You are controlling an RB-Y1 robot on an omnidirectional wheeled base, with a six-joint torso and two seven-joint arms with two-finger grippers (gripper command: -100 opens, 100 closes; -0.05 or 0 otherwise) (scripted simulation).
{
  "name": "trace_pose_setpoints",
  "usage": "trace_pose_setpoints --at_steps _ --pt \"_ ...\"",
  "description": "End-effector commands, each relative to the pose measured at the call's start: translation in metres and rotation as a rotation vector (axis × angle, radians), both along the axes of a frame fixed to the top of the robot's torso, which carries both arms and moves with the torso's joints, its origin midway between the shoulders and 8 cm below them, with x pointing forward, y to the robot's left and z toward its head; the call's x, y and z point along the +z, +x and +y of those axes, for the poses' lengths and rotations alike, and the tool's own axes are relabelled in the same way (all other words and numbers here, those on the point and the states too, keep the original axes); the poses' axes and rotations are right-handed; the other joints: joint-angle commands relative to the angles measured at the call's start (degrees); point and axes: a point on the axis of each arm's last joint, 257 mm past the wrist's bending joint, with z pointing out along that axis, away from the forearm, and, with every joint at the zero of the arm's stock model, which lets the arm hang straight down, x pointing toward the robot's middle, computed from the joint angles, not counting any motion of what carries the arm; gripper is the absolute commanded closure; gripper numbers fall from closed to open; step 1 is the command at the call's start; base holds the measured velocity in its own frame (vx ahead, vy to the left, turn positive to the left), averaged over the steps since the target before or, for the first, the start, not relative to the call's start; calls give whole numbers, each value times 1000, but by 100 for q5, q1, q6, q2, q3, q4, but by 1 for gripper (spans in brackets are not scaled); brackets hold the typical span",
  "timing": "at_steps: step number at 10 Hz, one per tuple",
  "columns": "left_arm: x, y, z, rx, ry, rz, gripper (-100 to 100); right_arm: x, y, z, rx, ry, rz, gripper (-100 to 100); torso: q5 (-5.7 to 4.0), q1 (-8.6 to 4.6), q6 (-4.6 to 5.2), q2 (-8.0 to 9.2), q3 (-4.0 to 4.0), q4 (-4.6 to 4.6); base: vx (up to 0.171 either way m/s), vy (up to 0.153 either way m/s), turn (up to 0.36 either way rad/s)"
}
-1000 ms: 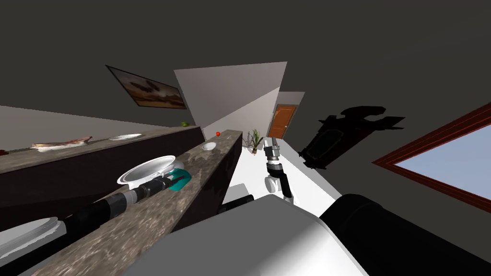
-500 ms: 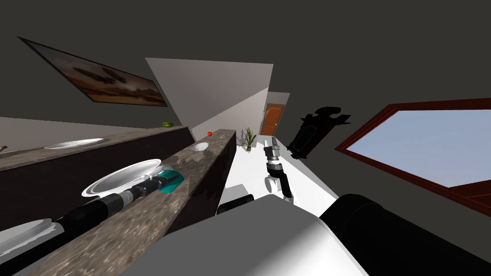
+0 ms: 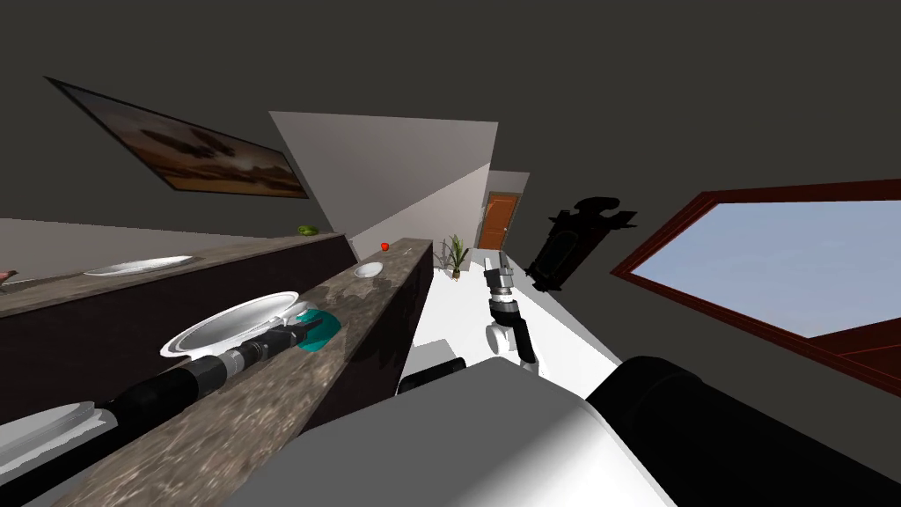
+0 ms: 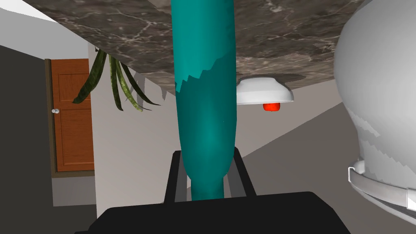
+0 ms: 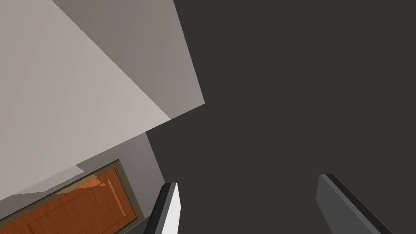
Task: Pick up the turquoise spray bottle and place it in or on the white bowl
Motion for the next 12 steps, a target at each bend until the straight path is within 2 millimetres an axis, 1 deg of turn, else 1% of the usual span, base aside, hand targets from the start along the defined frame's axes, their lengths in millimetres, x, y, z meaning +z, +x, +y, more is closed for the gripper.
trace_pose_setpoints --at_steps 1,2,3,6,7,8,9,10,11,12 --pt "0 0 0 0 0 0 100 0 0 0 0 0 0 0 0 0 0 0 0 0 0 0 0" --pt "0 0 0 0 0 0 0 0 0 0 0 0 0 0 0 0 0 0 0 0 0 0 0" --pt "2 -3 -7 -20 0 0 100 0 0 0 0 0 0 0 -1 0 0 -1 0 0 45 3 181" --pt "4 -9 -26 -74 1 2 100 0 0 0 0 0 0 0 -2 -1 -10 -27 -15 -5 95 2 229" --pt "6 -13 -39 -110 2 3 100 0 0 0 0 0 0 0 -1 1 -4 -31 -17 -6 112 5 240" --pt "7 -15 -46 -128 2 4 100 0 0 0 0 0 0 0 -2 -1 -8 -36 -20 -6 109 -7 282" --pt "5 -13 -42 -113 2 3 100 0 0 0 0 0 0 0 -3 -3 -9 -35 -19 -6 43 -8 60" --pt "5 -14 -43 -117 2 4 0 0 0 0 0 0 0 0 -2 -2 1 -22 -13 -4 7 -2 -10" --pt "11 -15 -26 -120 44 3 100 0 0 0 0 0 0 0 -2 -1 0 -11 -6 -1 -36 -40 13" --pt "14 -15 -19 -122 65 3 100 0 0 0 0 0 0 0 -7 -9 -7 9 6 4 -60 -64 31"
